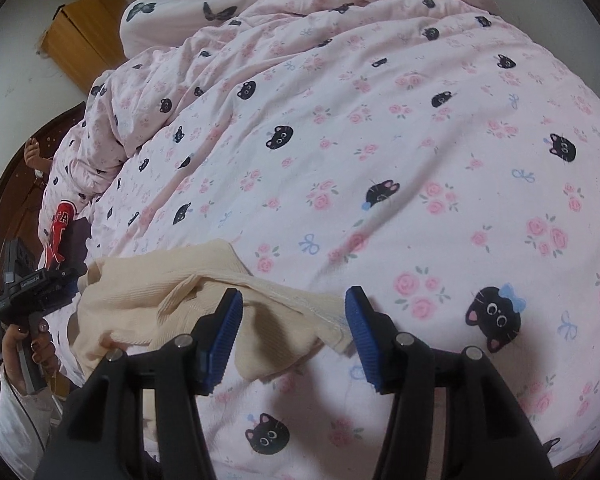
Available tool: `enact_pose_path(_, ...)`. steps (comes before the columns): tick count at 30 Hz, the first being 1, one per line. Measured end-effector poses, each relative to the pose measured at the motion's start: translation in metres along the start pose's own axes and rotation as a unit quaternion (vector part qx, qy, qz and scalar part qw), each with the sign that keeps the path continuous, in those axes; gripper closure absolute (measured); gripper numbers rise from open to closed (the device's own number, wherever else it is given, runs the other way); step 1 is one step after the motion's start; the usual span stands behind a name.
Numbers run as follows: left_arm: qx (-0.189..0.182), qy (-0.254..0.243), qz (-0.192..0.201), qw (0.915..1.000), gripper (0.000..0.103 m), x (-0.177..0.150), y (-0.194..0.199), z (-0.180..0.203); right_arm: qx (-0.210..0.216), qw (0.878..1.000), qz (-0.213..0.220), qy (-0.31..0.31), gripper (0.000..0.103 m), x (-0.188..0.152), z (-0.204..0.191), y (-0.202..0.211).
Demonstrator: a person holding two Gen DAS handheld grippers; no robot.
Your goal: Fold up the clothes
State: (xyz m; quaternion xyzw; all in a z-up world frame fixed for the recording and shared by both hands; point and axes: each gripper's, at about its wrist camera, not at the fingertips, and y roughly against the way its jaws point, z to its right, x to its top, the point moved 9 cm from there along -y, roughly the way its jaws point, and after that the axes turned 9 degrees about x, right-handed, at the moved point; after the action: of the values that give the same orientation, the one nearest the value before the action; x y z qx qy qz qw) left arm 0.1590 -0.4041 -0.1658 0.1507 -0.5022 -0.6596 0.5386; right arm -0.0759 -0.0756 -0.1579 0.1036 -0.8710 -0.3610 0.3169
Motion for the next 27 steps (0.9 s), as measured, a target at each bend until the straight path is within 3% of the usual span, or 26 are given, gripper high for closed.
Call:
enact_pose_path(2, -0.005, 0.004, -0.002, 1.0000, 0.100, 0.001, -0.001, 0.001, 0.008, 1.000, 0.005, -0.010, 0.048, 0.002, 0.002, 0.003)
enact_pose_path(6, -0.021, 0.010, 0.015, 0.9996, 0.101, 0.005, 0.005, 0.004, 0.022, 0.999, 0.003, -0.028, 0.048, 0.003, 0.007, 0.004)
enact_pose_path(11, -0.051, 0.019, 0.057, 0.9969, 0.101, 0.016, 0.031, 0.010, 0.038, 0.998, -0.029, -0.035, 0.047, -0.007, 0.006, -0.011)
enact_pose_path(13, -0.056, 0.024, 0.083, 0.9946, 0.101, 0.024, 0.047, 0.008, 0.042, 0.998, -0.042, -0.022, 0.065, -0.011, 0.000, -0.016)
enact_pose_path(14, -0.058, 0.025, 0.099, 0.9931, 0.101, 0.027, 0.056, 0.007, 0.047, 0.998, -0.047, -0.016, 0.089, -0.012, -0.004, -0.018)
enact_pose_path(18, -0.058, 0.032, 0.149, 0.9866, 0.101, 0.043, 0.087, -0.005, 0.057, 0.998, -0.039, 0.008, 0.089, -0.009, -0.017, -0.014)
enact_pose_path(25, -0.067, 0.046, 0.171, 0.9819, 0.101, 0.055, 0.109, -0.020, 0.086, 0.995, 0.020, 0.039, 0.089, 0.030, -0.047, 0.015)
enact_pose_path(27, -0.062, 0.035, 0.170, 0.9828, 0.101, 0.048, 0.113, -0.020, 0.081, 0.995, 0.011, 0.055, 0.089, 0.026, -0.048, 0.017)
